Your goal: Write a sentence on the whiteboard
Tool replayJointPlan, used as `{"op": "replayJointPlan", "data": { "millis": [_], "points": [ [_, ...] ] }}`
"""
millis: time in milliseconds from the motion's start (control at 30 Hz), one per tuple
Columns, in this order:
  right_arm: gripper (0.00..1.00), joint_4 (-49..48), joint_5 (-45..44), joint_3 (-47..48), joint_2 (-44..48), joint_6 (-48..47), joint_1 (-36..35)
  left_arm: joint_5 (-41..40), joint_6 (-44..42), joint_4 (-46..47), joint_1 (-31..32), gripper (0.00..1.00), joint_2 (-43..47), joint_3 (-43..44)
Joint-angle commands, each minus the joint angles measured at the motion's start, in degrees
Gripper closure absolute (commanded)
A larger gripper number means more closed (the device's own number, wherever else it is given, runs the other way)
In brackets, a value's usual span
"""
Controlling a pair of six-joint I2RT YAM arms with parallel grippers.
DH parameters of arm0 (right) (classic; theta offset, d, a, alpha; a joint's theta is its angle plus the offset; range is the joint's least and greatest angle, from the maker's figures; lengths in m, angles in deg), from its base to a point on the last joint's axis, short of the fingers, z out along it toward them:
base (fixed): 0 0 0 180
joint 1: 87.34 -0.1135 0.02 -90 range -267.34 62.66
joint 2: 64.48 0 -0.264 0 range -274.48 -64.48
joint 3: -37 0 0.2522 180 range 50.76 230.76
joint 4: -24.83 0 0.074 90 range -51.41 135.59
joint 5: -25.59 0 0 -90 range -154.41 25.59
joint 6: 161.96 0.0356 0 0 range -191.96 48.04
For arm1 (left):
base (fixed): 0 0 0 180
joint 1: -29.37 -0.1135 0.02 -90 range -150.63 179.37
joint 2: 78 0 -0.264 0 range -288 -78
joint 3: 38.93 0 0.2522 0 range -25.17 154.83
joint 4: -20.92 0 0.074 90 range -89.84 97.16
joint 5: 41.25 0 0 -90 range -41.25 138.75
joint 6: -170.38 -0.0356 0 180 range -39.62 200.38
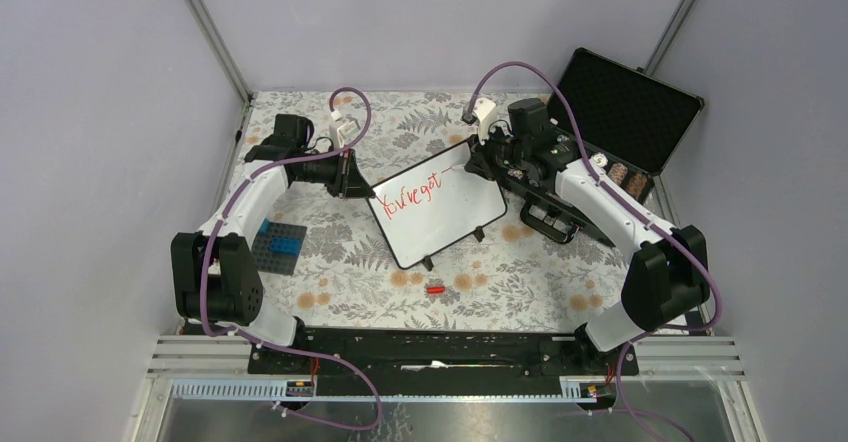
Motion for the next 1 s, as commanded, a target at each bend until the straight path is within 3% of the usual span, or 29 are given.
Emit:
{"op": "replayJointPlan", "data": {
  "millis": [0,967],
  "points": [
    [1.0,-0.4,3.5,1.4,3.4,-0.9,0.4,-1.4,-1.4,1.9,0.2,1.0,-0.2,1.0],
    [1.0,-2.0,3.1,2.8,-1.1,0.3,0.3,-1.7,-1.4,1.9,0.5,1.0,-0.5,1.0]
  ]
}}
